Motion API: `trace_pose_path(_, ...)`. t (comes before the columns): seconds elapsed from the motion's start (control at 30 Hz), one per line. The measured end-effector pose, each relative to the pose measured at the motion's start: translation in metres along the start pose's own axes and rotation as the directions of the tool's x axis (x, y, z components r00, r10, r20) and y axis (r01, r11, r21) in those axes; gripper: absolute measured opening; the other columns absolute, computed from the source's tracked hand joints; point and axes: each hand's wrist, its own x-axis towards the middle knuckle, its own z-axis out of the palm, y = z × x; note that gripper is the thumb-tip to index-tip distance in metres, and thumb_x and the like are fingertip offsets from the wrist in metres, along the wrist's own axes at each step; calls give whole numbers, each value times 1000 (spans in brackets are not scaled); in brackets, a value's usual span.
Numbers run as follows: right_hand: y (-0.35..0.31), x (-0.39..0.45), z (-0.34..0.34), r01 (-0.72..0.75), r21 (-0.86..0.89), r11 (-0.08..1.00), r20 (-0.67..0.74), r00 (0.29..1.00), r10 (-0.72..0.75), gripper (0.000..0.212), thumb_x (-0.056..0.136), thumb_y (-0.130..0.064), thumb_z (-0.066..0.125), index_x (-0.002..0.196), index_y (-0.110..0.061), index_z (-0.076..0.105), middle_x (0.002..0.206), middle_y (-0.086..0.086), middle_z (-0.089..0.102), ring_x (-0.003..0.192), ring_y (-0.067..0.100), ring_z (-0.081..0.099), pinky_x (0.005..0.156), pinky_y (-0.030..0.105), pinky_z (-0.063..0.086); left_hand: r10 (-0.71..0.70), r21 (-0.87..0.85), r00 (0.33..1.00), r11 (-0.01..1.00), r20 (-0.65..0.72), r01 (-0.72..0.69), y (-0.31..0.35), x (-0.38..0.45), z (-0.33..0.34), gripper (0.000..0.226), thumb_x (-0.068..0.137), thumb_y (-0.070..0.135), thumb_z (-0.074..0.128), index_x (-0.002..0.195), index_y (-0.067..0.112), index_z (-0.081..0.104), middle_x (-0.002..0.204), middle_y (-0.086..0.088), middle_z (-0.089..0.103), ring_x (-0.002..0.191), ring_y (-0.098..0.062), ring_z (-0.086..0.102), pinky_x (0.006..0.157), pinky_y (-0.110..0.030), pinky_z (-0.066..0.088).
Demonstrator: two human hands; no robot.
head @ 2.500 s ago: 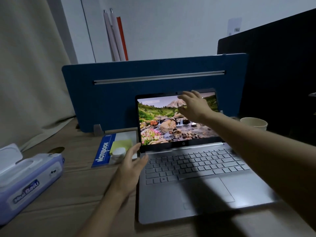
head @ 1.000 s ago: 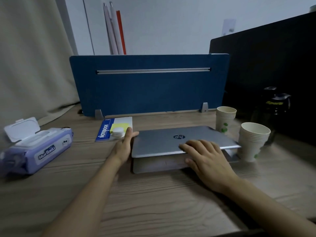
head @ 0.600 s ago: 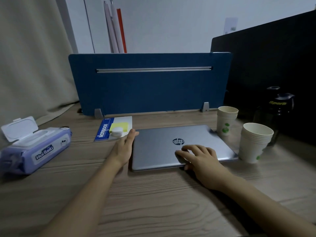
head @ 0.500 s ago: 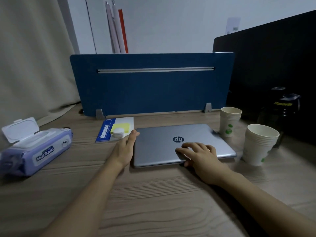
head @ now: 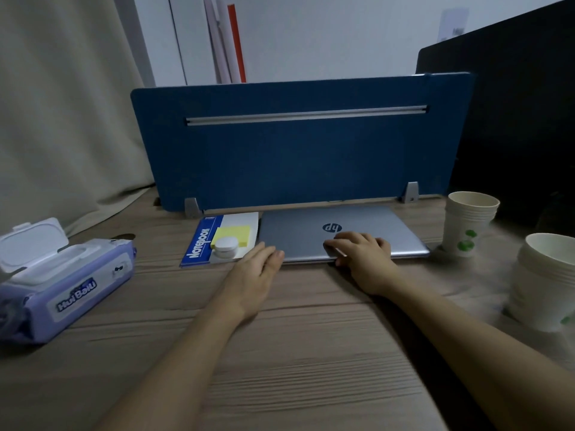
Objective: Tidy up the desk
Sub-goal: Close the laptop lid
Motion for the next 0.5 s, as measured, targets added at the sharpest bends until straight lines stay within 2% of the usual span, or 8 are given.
trace_pose_path(0.13, 7, 19, 6, -7, 11, 1000, -6, 1000, 7, 41, 96, -30, 50, 135, -42, 48, 146, -6, 45, 134, 24, 37, 102, 43, 21, 5, 114, 1000, 994, 15, -7, -4, 14, 6, 78, 89, 73, 19, 148, 26, 41, 160, 3, 27, 145, -13, 27, 113, -33, 24)
trace_pose_path(0.27, 12, 31, 8, 3, 22, 1000, -13, 1000, -3, 42, 95, -30, 52, 136, -41, 49, 145, -6, 45, 134, 23, 37, 100, 41, 22, -10, 118, 1000, 993, 8, 9, -8, 18, 8, 92, 80, 83, 11, 148, 27, 39, 161, 5, 26, 145, -12, 26, 115, -37, 26)
trace_pose_path(0.43, 11, 34, 7, -10, 36, 999, -1, 1000, 10, 42, 96, -26, 51, 136, -39, 49, 146, -5, 45, 133, 25, 38, 103, 44, 23, -5, 118, 1000, 993, 3, 5, -8, 18, 8, 97, 76, 86, 8, 148, 27, 39, 161, 4, 26, 145, -13, 26, 116, -39, 27)
trace_pose_path(0.5, 9, 32, 5, -21, 64, 998, 16, 1000, 20, 42, 96, -23, 53, 136, -36, 51, 146, -3, 45, 133, 26, 39, 105, 44, 24, -4, 105, 1000, 995, 5, 4, -8, 18, 7, 93, 79, 83, 12, 147, 26, 40, 161, 4, 27, 145, -13, 27, 115, -38, 27)
